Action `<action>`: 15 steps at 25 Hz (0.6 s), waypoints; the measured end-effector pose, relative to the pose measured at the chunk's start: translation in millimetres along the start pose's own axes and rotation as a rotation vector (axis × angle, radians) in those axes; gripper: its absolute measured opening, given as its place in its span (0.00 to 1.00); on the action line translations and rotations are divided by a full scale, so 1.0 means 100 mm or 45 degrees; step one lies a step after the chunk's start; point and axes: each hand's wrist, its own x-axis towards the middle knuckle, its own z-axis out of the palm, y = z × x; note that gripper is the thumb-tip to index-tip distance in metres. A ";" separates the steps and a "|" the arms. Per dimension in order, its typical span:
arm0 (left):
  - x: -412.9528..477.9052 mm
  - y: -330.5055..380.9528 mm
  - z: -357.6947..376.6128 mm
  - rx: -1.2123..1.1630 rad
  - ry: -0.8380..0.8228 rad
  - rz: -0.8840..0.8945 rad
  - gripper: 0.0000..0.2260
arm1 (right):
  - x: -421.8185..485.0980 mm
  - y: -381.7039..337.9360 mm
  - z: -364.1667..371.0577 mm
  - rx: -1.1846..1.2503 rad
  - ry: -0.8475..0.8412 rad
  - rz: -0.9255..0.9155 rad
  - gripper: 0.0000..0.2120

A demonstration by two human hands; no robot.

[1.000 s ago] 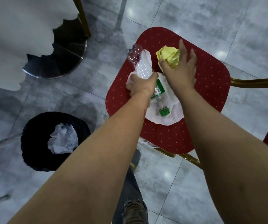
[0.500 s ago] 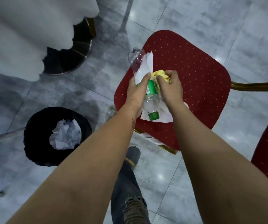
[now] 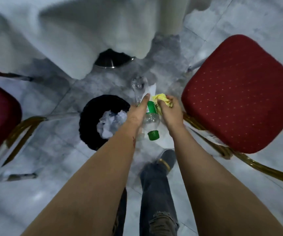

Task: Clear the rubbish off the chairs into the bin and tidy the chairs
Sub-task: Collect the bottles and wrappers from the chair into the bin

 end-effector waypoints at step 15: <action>0.83 -0.52 -1.94 -0.359 -0.158 -0.407 0.24 | -0.07 0.65 2.12 -0.209 -0.235 0.020 0.24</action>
